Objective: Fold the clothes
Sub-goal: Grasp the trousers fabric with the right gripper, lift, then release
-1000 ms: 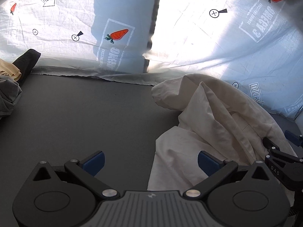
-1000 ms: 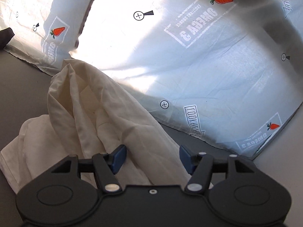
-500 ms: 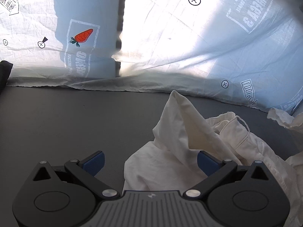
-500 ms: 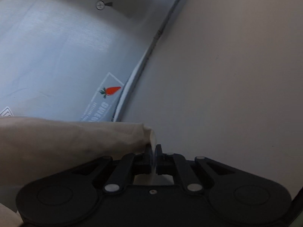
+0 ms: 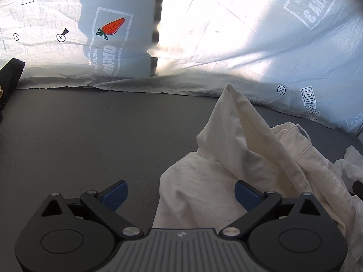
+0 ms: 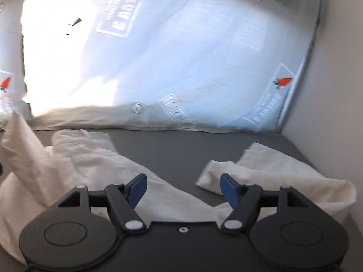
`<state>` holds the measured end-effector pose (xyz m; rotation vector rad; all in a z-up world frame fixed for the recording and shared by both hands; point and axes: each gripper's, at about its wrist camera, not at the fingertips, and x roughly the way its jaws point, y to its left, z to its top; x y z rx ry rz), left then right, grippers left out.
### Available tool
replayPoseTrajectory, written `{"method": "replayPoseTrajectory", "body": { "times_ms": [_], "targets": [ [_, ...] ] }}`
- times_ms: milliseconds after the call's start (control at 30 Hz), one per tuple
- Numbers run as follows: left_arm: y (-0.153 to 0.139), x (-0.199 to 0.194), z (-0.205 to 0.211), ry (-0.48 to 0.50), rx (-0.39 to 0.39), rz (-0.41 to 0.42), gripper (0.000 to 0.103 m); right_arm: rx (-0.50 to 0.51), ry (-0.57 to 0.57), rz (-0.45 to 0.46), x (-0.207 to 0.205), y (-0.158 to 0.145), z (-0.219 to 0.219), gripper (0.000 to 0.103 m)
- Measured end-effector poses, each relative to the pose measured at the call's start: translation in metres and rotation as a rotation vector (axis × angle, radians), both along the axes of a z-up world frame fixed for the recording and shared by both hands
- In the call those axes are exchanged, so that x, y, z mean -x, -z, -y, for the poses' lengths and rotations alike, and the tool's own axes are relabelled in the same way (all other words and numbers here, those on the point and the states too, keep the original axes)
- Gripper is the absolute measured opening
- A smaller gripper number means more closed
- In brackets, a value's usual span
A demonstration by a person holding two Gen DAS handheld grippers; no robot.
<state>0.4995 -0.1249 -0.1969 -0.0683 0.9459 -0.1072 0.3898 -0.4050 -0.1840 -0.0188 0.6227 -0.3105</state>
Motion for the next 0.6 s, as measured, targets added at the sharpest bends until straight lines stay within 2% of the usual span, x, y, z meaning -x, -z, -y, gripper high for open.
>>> {"method": "replayPoseTrajectory", "body": {
  "times_ms": [100,233,300,333,367,400,467,533,600],
  "targets": [
    [-0.002,0.009,-0.008,-0.019,-0.011,-0.007,0.100,-0.100,-0.196,0.025,-0.027,0.005,-0.039,0.079],
    [-0.006,0.019,-0.016,-0.031,-0.019,-0.003,0.100,-0.055,-0.235,-0.059,-0.051,0.020,-0.063,0.079],
    [-0.006,0.022,-0.018,-0.034,-0.024,-0.004,0.100,-0.020,-0.213,-0.091,-0.059,0.026,-0.063,0.067],
    [-0.006,0.023,-0.019,-0.037,-0.027,-0.004,0.100,-0.004,-0.203,-0.100,-0.061,0.027,-0.062,0.046],
    [-0.006,0.023,-0.019,-0.039,-0.029,-0.004,0.100,0.008,-0.198,-0.086,-0.060,0.022,-0.057,0.038],
    [-0.006,0.023,-0.019,-0.041,-0.031,-0.003,0.100,0.020,-0.193,-0.071,-0.060,0.018,-0.051,0.036],
    [-0.007,0.023,-0.019,-0.045,-0.034,-0.003,0.100,0.044,-0.183,-0.043,-0.058,0.009,-0.041,0.021],
    [-0.008,0.023,-0.018,-0.046,-0.037,0.003,0.100,0.073,-0.164,-0.012,-0.057,-0.002,-0.028,0.012],
    [-0.009,0.022,-0.017,-0.050,-0.041,0.011,0.100,0.138,-0.085,0.041,-0.059,-0.023,0.000,0.010]
  ]
}}
